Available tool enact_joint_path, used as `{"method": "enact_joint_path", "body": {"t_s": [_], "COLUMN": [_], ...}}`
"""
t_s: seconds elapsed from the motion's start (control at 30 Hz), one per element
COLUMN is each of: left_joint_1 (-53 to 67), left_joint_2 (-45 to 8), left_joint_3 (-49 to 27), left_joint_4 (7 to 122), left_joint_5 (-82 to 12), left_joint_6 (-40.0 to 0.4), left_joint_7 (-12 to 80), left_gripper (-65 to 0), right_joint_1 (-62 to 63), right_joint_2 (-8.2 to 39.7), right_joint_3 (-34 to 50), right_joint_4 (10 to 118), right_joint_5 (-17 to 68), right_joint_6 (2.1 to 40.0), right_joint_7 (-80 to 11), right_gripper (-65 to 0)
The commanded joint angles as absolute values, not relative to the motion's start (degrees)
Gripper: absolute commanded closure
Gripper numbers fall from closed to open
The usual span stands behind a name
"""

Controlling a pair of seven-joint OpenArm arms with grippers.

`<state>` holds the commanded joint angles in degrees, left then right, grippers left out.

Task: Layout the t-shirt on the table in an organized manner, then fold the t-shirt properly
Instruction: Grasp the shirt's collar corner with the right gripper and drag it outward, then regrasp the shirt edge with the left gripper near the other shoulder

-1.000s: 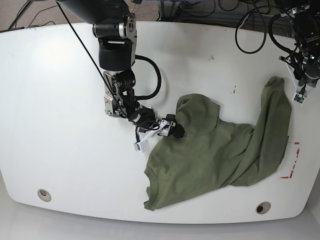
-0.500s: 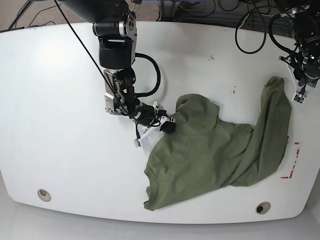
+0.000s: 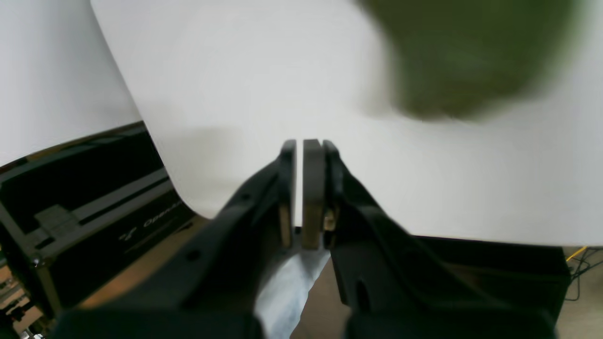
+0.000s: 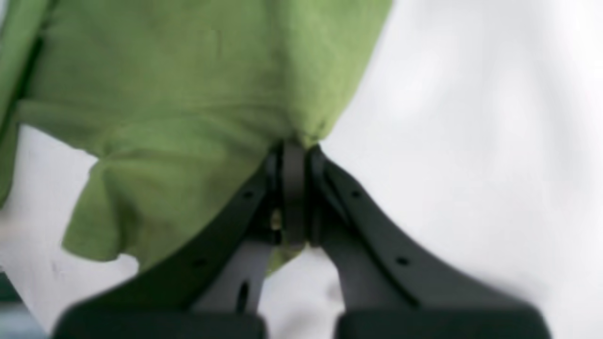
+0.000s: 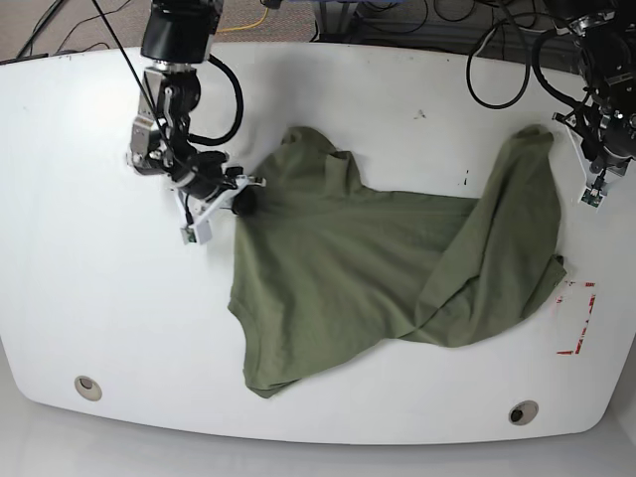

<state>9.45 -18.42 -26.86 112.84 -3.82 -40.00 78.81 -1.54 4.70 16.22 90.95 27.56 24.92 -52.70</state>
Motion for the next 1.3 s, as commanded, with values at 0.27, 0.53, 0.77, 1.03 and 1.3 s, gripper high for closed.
{"method": "enact_joint_path", "body": {"t_s": [0.27, 0.53, 0.77, 1.03, 1.3], "left_joint_1": [8.31, 8.48, 11.74, 16.22, 18.07], "left_joint_2": [-17.19, -15.25, -15.25, -16.22, -16.22], "left_joint_3": [-26.51, -26.51, -26.33, -19.74, -13.32], "left_joint_4": [112.84, 112.84, 112.84, 112.84, 112.66], "left_joint_5": [-3.82, -8.04, -17.45, -24.48, -24.22], "left_joint_6": [-40.00, -40.00, -40.00, -40.00, -40.00], "left_joint_7": [78.81, 79.16, 79.16, 79.16, 79.16], "left_gripper": [0.0, -14.4, -39.4, -42.1, -42.1], "right_joint_1": [-9.10, -10.24, -9.89, -8.57, -8.48], "right_joint_2": [7.52, 7.60, 7.43, 7.34, 7.34], "right_joint_3": [20.00, 20.09, 19.82, 19.74, 19.82], "right_joint_4": [100.53, 101.05, 100.97, 100.88, 100.88], "right_joint_5": [27.56, 27.56, 27.56, 27.56, 27.56], "right_joint_6": [25.36, 25.36, 25.36, 25.36, 25.36], "right_joint_7": [-55.43, -55.43, -55.34, -55.34, -55.34], "right_gripper": [0.0, 0.0, 0.0, 0.0, 0.0]}}
